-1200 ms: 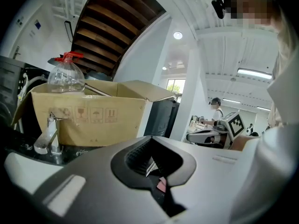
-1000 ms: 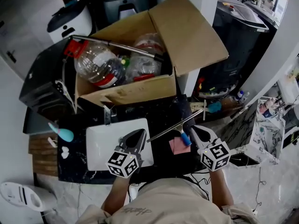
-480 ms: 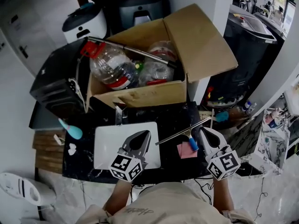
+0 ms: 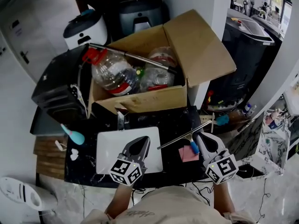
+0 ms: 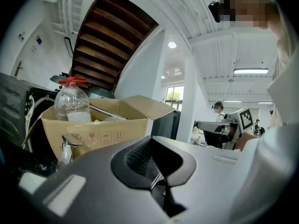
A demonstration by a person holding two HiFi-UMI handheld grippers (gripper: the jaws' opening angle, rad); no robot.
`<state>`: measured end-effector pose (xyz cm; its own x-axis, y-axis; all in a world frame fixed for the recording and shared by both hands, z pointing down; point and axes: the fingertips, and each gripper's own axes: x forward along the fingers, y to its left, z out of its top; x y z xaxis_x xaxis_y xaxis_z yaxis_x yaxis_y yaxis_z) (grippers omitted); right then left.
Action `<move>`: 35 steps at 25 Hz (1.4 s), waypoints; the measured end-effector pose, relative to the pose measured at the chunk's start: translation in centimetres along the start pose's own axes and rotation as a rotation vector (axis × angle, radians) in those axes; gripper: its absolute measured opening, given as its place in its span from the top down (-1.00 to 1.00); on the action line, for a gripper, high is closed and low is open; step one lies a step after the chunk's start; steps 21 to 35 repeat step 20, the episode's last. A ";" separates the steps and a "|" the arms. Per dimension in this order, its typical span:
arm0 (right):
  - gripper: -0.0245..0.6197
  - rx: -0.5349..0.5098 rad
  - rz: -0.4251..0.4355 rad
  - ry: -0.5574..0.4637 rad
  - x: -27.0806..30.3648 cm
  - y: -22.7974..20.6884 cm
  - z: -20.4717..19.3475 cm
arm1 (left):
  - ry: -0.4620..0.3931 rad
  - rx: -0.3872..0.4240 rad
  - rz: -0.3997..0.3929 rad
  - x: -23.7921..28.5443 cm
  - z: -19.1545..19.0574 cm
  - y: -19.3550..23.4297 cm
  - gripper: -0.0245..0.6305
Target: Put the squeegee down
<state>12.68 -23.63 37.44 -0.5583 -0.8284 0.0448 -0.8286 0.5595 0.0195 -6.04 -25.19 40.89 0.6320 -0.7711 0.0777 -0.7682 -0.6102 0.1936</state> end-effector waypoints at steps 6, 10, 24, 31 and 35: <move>0.92 0.004 -0.014 0.002 -0.8 -0.2 -0.1 | 0.040 0.132 -0.008 0.5 -0.3 -1.3 0.88; 0.92 0.007 -0.009 0.013 -1.2 0.0 -0.6 | 0.037 0.085 -0.041 0.9 -0.7 -2.0 0.88; 0.92 -0.006 0.007 0.049 -1.4 0.5 -1.4 | 0.039 0.057 -0.019 0.5 -1.4 -1.3 0.88; 0.92 -0.006 0.007 0.049 -1.4 0.5 -1.4 | 0.039 0.057 -0.019 0.5 -1.4 -1.3 0.88; 0.92 -0.006 0.007 0.049 -1.4 0.5 -1.4 | 0.039 0.057 -0.019 0.5 -1.4 -1.3 0.88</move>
